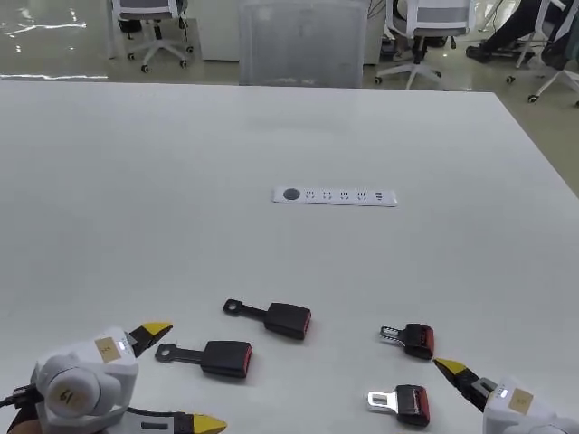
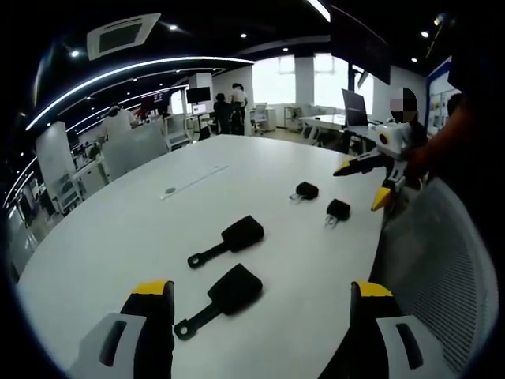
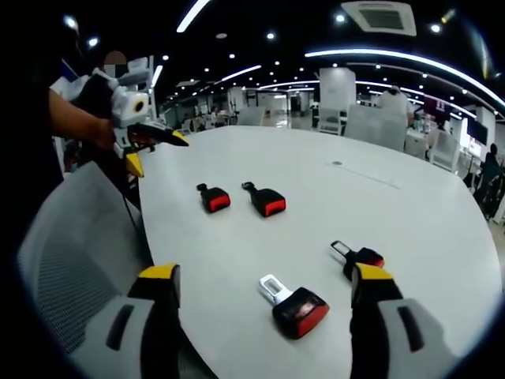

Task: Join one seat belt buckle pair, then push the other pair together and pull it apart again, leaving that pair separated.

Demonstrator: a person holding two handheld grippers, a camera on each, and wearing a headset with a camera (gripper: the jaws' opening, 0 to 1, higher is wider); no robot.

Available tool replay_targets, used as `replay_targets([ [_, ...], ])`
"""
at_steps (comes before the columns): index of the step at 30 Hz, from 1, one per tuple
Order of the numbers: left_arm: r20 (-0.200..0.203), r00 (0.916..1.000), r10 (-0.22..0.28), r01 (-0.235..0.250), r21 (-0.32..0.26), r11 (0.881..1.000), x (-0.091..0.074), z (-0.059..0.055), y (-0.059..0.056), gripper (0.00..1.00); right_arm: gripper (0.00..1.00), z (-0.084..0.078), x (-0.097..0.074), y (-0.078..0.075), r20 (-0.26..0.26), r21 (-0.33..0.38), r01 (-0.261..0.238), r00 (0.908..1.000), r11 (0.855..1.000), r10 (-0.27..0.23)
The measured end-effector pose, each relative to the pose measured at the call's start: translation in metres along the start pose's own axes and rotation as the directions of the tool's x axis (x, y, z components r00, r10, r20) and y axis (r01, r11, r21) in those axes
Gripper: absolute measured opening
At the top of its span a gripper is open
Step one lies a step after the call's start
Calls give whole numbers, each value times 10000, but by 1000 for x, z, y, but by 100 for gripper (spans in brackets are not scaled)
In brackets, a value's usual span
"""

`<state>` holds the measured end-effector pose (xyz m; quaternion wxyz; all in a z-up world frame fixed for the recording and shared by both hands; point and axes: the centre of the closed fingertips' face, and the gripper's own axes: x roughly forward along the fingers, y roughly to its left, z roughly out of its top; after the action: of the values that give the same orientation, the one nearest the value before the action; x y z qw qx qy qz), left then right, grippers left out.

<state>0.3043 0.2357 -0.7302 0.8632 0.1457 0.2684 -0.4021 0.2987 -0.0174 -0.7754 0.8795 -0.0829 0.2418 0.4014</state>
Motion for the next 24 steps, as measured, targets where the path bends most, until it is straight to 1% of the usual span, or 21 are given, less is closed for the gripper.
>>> replay_targets([
  [7,-74,9999,-77,78,38,10000,1,-2,0,95,89,-5,0,3,-176,-110,-169,9997,9998,167],
  [11,-158,9998,-123,125,128,9998,2,-3,2,94,87,-8,-1,4,-265,-133,-262,9993,9996,259],
  [18,-341,9991,-265,276,328,9991,7,-3,6,93,84,-14,0,2,-606,-286,-505,9970,9983,487],
  [20,-426,9986,-325,343,422,9985,9,-3,7,93,83,-18,1,0,-890,-506,-559,9947,9972,512],
  [24,-447,9981,-425,447,487,9978,13,-1,11,91,81,-20,3,-3,-964,-455,-718,9931,9964,671],
])
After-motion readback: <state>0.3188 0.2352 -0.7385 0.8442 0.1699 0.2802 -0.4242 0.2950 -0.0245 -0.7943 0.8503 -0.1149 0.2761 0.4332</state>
